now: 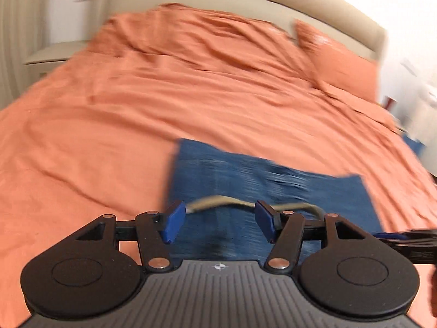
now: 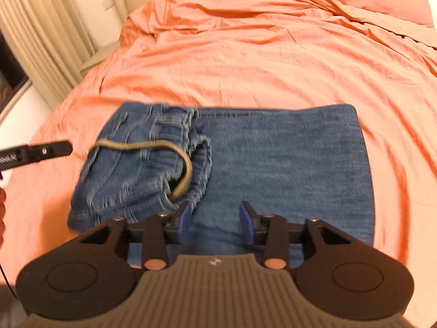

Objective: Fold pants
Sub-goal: 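Grasp the jeans waistband edge with the right tool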

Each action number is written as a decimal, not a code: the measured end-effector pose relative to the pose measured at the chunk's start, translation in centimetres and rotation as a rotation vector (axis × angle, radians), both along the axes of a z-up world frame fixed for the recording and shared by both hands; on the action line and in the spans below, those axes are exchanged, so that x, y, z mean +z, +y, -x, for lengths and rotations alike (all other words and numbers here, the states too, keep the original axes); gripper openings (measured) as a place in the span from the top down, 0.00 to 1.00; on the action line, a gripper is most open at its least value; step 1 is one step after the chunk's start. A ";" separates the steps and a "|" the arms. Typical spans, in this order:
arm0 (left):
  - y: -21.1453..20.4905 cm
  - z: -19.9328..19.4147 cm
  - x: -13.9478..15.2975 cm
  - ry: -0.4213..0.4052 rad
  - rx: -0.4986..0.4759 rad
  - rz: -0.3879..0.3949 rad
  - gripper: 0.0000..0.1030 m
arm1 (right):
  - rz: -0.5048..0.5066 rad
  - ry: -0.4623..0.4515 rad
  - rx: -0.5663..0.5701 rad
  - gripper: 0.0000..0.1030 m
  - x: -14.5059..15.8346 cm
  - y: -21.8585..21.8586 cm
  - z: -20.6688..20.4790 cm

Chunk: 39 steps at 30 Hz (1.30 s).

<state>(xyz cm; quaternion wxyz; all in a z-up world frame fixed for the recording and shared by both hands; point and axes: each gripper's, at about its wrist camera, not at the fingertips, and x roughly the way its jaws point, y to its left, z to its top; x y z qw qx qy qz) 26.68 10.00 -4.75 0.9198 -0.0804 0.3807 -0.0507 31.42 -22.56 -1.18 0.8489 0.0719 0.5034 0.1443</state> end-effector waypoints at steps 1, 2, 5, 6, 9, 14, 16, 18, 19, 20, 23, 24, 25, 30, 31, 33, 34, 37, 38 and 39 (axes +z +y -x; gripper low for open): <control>0.7 -0.4 -0.6 0.003 0.033 -0.001 0.37 | -0.012 -0.005 -0.009 0.61 0.0 0.3 -0.4; 1.3 -0.9 -1.1 0.009 0.059 0.006 0.37 | -0.031 -0.007 -0.017 0.61 0.0 0.6 -0.9; 2.8 -1.7 -2.8 -0.002 0.116 0.060 0.38 | -0.098 0.002 -0.041 0.61 -0.5 1.6 -2.7; 3.1 -2.1 -3.3 -0.006 0.125 0.072 0.38 | -0.114 0.009 -0.044 0.61 -0.7 2.0 -3.4; 3.6 -2.6 -4.0 -0.024 0.130 0.057 0.38 | -0.151 0.032 -0.050 0.58 -1.8 3.1 -5.4; 4.9 -3.4 -4.9 -0.054 0.132 0.134 0.38 | -0.255 0.090 -0.127 0.54 -4.3 3.2 -8.7; 5.3 -4.1 -5.4 -0.046 0.126 0.163 0.38 | -0.279 0.066 -0.145 0.54 -4.3 3.3 -9.8; 5.4 -4.7 -5.8 -0.033 0.126 0.172 0.38 | -0.264 0.042 -0.140 0.54 -4.2 3.8 -11.0; 5.5 -5.0 -6.1 -0.023 0.125 0.178 0.38 | -0.252 0.048 -0.132 0.54 -4.4 4.1 -11.6; 5.5 -5.1 -6.3 -0.018 0.122 0.185 0.38 | -0.245 0.062 -0.122 0.54 -4.8 4.5 -12.2; 5.4 -5.1 -6.2 -0.025 0.110 0.186 0.38 | -0.250 0.095 -0.104 0.67 -5.8 5.4 -13.2; 5.4 -4.9 -6.0 -0.034 0.106 0.184 0.38 | -0.270 0.093 -0.096 0.78 -5.7 5.5 -13.0; 5.4 -4.8 -5.7 -0.044 0.103 0.183 0.38 | -0.277 0.067 -0.082 0.84 -5.2 5.6 -12.7; 5.4 -4.0 -4.6 -0.076 0.067 0.217 0.42 | -0.395 0.000 -0.066 0.92 -0.9 3.8 -9.6; 5.2 -3.9 -4.5 -0.073 0.056 0.222 0.43 | -0.413 0.001 -0.078 0.92 -0.5 3.2 -9.2; 4.7 -4.0 -4.6 -0.061 0.042 0.211 0.43 | -0.405 0.043 -0.112 0.92 -1.1 2.4 -8.8; 4.4 -4.1 -4.8 -0.050 0.041 0.198 0.43 | -0.388 0.070 -0.133 0.93 -1.9 2.2 -8.7; 4.0 -4.5 -5.9 0.000 0.025 0.185 0.43 | -0.342 0.129 -0.189 0.93 -5.0 1.9 -8.7; 4.0 -4.6 -6.2 0.014 0.023 0.186 0.43 | -0.332 0.136 -0.201 0.93 -5.7 1.9 -8.7; 4.0 -4.7 -6.6 0.025 0.025 0.186 0.43 | -0.336 0.141 -0.211 0.92 -6.3 1.7 -8.7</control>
